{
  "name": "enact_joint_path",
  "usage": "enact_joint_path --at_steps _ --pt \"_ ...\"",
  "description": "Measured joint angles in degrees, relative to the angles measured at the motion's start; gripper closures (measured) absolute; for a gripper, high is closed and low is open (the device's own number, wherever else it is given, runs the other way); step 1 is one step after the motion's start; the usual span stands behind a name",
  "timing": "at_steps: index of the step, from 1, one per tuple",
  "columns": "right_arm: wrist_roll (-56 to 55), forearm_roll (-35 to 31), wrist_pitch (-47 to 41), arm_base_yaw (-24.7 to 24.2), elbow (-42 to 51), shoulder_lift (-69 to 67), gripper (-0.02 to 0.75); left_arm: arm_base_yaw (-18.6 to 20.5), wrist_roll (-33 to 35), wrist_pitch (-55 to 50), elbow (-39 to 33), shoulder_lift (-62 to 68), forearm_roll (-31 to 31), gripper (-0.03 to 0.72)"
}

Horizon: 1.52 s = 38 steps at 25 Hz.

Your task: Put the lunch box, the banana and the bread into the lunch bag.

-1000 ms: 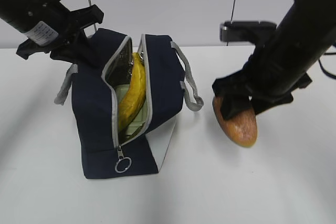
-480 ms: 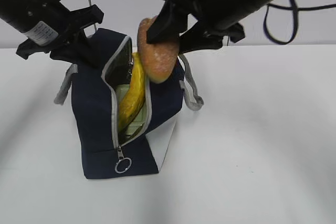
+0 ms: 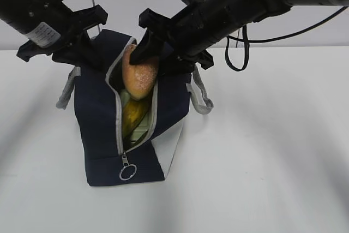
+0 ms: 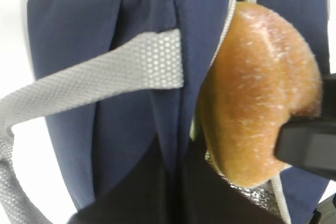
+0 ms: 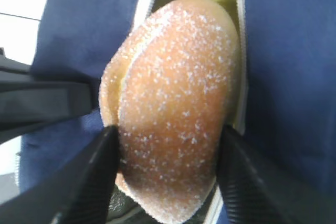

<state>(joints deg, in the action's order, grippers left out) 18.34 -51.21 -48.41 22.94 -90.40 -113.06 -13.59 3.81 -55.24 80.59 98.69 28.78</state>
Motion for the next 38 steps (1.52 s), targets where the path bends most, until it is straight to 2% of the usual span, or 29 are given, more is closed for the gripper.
enact_joint_path --at_steps 2,5,6,9,13,17,20,23,28,34,36,38 --pt "0.1 -0.3 -1.3 0.0 -1.1 -1.1 0.281 0.0 0.0 0.0 0.0 0.0 0.0 0.691" --pt "0.2 -0.3 -2.7 0.0 -1.6 -1.9 0.139 0.0 0.0 0.0 0.0 0.0 0.0 0.691" --pt "0.3 -0.3 -3.0 0.0 -1.7 -2.0 0.113 0.0 0.0 0.0 0.0 0.0 0.0 0.691" --pt "0.4 1.3 -4.5 0.0 -3.6 -2.0 0.099 0.0 0.0 0.0 0.0 0.0 0.0 0.691" --pt "0.3 7.1 -6.3 0.0 -6.7 -0.4 0.1 0.0 0.0 0.0 0.0 0.0 0.0 0.691" --pt "-3.0 16.8 -7.1 0.0 -8.7 3.7 0.111 0.0 0.0 0.0 0.0 0.0 -0.1 0.691" --pt "-8.3 26.6 -8.1 0.0 -8.9 5.9 0.118 0.0 0.0 0.0 0.0 0.0 -0.1 0.691" --pt "-12.7 32.4 -10.3 0.0 -8.9 5.9 0.146 0.0 0.0 0.0 0.0 0.0 -0.1 0.691" --pt "-14.0 33.3 -11.2 0.0 -8.9 3.9 0.195 0.0 0.0 0.0 0.0 0.0 -0.4 0.691" --pt "-13.6 31.5 -11.2 0.0 -8.9 -0.8 0.211 0.0 0.0 0.0 0.0 0.0 -0.4 0.691" --pt "-11.6 28.9 -11.2 0.0 -8.9 -1.9 0.262 0.0 0.0 0.0 0.0 0.0 -0.4 0.691" --pt "-9.0 26.3 -11.2 0.0 -8.9 -2.5 0.367 0.0 0.0 0.0 0.0 0.0 -0.5 0.691"
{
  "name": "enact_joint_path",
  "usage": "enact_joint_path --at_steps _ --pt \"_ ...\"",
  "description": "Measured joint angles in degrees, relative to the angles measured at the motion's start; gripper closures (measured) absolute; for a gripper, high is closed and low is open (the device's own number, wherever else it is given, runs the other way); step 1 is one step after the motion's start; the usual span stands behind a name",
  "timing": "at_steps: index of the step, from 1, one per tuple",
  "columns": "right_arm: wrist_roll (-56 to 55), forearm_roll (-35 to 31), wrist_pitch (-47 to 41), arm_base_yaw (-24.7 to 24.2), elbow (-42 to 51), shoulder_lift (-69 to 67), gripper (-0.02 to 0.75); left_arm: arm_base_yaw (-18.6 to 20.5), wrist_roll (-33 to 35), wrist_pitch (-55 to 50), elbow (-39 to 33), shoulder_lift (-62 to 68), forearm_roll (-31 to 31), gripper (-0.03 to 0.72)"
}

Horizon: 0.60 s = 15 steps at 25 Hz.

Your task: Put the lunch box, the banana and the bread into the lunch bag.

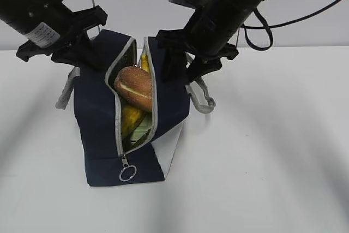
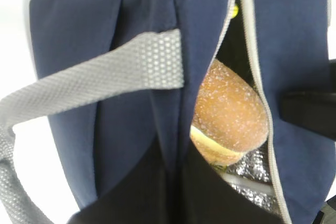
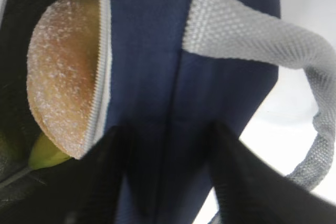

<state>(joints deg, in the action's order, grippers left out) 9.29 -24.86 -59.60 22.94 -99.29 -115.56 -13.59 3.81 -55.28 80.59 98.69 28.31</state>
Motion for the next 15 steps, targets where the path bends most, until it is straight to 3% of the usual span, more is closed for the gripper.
enact_joint_path --at_steps 4,5,11,15 --pt "1.7 -1.7 0.4 -1.6 0.0 -0.2 0.666 0.0 0.0 0.0 0.0 0.0 -0.2 0.691" --pt "1.8 -1.7 0.4 -1.3 0.0 -0.2 0.708 0.0 0.0 0.0 0.0 0.0 -0.1 0.691" --pt "1.0 -0.4 -1.4 -0.4 -0.4 1.6 0.746 -0.3 4.7 -0.1 0.0 0.0 8.0 0.691" --pt "-2.6 5.1 -4.0 -0.4 -0.4 5.7 0.749 -3.2 7.3 1.5 0.0 0.0 13.3 0.691"
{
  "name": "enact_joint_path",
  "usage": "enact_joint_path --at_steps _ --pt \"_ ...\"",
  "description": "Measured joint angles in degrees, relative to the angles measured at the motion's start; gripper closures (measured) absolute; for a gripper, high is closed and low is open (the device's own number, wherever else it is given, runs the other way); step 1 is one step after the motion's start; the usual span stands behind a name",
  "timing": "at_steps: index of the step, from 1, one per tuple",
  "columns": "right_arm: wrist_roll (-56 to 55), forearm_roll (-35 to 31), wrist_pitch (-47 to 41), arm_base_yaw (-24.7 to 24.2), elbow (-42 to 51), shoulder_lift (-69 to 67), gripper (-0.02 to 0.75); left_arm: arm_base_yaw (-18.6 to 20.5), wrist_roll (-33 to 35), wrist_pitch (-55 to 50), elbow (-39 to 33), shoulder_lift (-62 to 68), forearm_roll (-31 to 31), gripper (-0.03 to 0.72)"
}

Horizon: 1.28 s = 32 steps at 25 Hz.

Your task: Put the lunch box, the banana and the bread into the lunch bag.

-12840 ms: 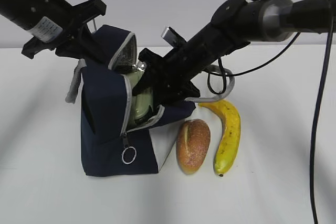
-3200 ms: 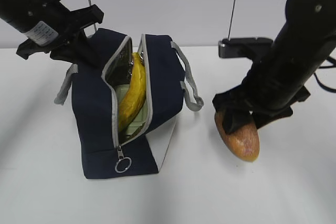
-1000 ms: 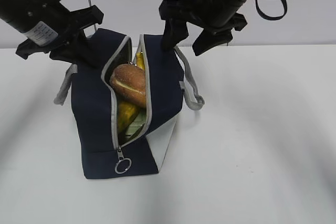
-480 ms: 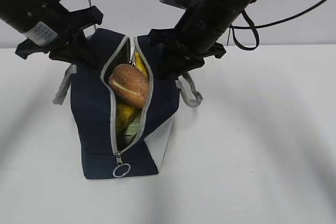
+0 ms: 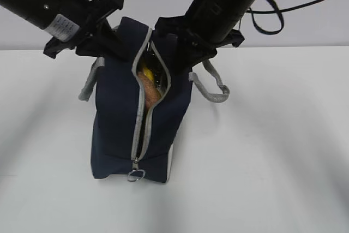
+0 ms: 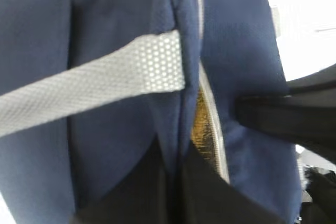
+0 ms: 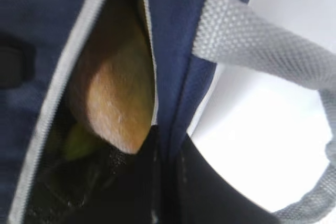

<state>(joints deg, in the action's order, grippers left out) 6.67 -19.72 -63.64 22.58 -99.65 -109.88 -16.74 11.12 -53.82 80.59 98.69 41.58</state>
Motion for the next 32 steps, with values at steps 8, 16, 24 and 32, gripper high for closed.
enact_joint_path --at_steps 8,16,24,32 --pt "-1.7 8.1 -3.5 -1.1 0.0 4.8 0.75 -6.5 0.4 8.9 0.0 0.8 1.8 0.691" --pt "-1.7 11.5 -2.8 -1.8 0.0 2.5 0.75 -6.8 0.4 12.9 0.0 4.6 3.1 0.691" --pt "-1.9 9.1 -2.5 -1.9 -0.1 0.7 0.356 -6.8 1.8 13.4 0.0 5.3 2.0 0.597" --pt "-3.9 8.6 -2.5 -1.9 0.7 6.2 0.256 -6.6 2.7 7.5 0.0 4.5 2.9 0.245"
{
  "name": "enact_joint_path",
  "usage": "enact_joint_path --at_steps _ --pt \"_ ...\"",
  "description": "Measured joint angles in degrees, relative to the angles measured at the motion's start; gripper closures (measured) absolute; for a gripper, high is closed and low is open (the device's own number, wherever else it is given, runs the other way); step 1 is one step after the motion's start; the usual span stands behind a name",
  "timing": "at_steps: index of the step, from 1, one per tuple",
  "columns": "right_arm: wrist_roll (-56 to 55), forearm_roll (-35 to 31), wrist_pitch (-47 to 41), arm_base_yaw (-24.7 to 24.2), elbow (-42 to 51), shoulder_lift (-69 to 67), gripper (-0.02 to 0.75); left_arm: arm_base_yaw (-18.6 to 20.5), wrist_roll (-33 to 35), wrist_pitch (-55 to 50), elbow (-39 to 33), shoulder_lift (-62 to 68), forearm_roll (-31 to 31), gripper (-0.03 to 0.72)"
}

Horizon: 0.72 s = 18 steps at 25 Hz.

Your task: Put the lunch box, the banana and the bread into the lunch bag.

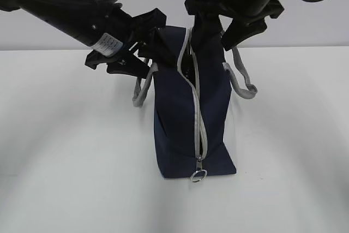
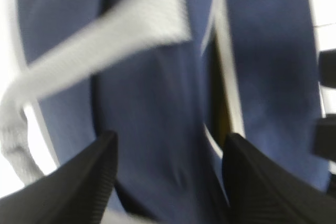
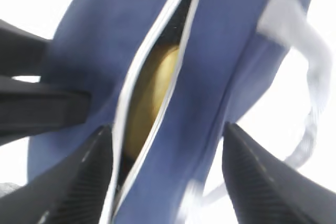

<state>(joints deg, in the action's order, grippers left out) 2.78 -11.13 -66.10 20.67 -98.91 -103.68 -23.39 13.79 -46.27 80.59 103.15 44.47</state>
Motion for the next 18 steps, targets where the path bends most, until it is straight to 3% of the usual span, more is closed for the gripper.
enact_joint_path --at_steps 4,9,18 --pt "-0.1 -0.2 2.2 0.0 6.3 5.9 0.255 0.0 3.4 -0.6 0.0 -3.6 -0.7 0.239" --pt "0.6 -1.0 11.0 0.1 21.1 16.4 0.254 0.0 5.5 -1.2 -0.6 -10.3 -3.8 0.24" --pt "18.4 -12.0 28.6 0.1 46.2 32.2 0.252 0.0 13.8 -0.2 -13.8 -18.7 -2.6 0.24"
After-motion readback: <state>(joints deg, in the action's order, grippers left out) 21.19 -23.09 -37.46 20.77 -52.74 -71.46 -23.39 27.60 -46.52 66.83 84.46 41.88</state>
